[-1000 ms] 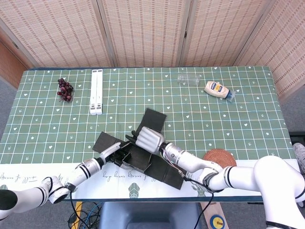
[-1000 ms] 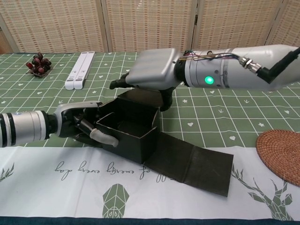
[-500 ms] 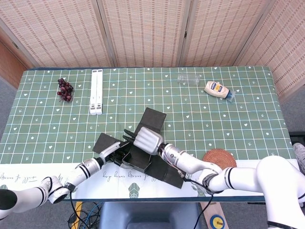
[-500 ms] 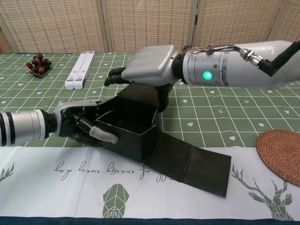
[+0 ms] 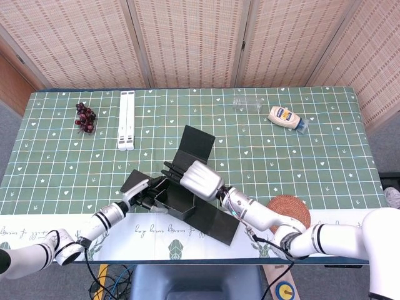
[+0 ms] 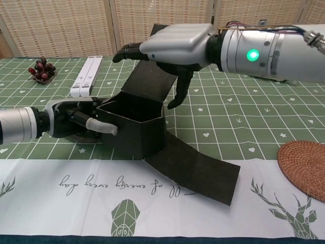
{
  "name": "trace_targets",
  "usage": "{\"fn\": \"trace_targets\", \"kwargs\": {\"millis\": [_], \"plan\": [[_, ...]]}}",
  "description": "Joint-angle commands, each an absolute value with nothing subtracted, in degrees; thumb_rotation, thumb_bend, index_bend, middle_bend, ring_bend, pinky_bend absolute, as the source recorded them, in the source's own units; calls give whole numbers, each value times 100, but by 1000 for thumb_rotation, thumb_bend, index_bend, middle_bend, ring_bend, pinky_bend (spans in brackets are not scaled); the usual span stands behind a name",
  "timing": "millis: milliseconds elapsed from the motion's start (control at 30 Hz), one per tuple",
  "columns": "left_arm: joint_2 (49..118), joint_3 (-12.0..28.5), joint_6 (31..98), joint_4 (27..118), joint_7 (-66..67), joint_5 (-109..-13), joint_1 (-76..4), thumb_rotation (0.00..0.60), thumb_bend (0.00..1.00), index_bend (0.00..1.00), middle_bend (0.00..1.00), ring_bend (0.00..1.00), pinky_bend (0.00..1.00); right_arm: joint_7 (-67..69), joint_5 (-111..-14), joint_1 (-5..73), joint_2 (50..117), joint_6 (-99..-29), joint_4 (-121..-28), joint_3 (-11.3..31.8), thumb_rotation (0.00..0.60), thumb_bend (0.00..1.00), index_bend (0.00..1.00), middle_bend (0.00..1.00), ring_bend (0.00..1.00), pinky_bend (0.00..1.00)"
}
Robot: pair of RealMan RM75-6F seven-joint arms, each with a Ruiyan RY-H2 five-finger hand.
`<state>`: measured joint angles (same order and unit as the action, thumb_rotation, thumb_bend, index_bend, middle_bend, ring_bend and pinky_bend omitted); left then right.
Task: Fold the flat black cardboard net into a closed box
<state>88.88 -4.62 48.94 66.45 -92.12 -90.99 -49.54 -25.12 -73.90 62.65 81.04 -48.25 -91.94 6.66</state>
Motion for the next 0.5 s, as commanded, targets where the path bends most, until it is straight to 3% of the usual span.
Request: {"fn": "trace_targets", "kwargs": {"millis": [33, 500], "plan": [[8856, -448, 4837, 6682, -9161, -9045, -4946, 600, 137, 196, 159, 715, 994, -2436, -7451, 6209, 8158, -4842, -9103, 642, 600, 121, 0, 14, 761, 1000], [8571, -268, 4654, 6997, -9278, -8707, -4823, 600, 137, 222, 187, 719, 999, -1527, -7759, 5716, 8031, -5373, -9234, 751, 600, 121, 0, 14, 747, 1000]]}}
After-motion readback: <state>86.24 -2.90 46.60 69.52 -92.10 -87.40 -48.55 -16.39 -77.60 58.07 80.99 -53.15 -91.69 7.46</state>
